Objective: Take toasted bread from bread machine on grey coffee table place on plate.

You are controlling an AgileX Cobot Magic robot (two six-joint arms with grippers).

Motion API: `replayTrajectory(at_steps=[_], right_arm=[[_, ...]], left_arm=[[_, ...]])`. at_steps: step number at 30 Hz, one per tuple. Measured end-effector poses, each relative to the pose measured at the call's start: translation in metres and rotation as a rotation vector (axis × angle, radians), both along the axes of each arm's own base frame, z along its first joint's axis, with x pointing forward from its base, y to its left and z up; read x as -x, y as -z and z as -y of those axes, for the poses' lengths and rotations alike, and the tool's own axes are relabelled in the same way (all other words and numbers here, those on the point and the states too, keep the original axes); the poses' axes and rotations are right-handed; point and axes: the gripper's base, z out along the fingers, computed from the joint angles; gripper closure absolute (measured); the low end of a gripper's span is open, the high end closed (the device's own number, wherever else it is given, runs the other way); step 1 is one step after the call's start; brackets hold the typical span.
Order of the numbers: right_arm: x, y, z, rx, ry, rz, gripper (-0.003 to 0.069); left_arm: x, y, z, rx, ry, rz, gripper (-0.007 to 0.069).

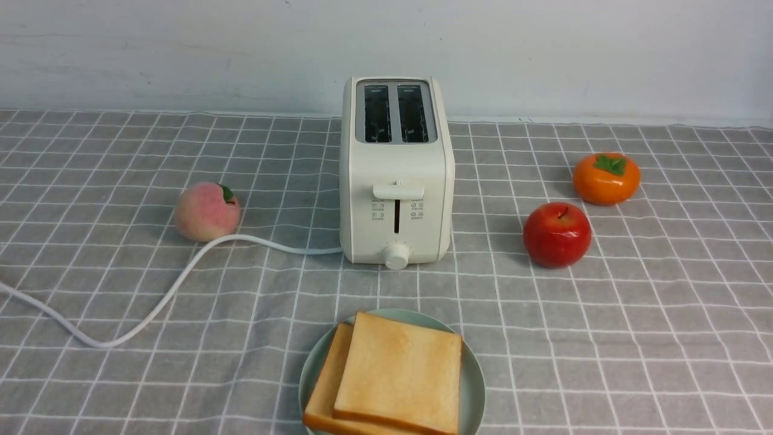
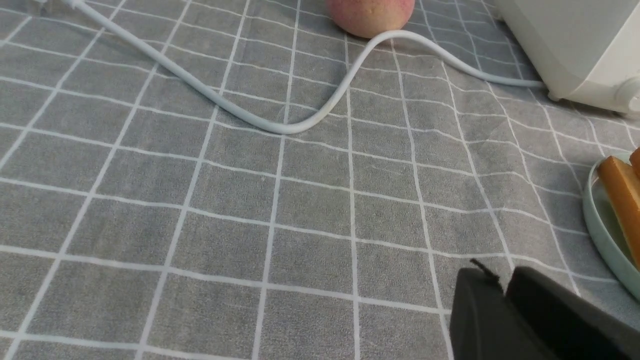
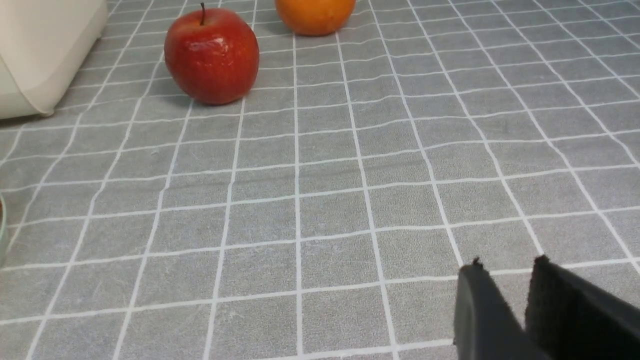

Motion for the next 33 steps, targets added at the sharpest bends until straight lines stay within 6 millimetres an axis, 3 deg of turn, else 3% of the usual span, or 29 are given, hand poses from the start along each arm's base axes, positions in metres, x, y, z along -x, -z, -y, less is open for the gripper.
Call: replayTrajectory(at_steps=[33], right_arm=[[0.0,0.0,0.0001,0.002,0.0,0.0,0.0474]], left_arm=[[0.0,0.0,0.0,0.0,0.0,0.0,0.0522]])
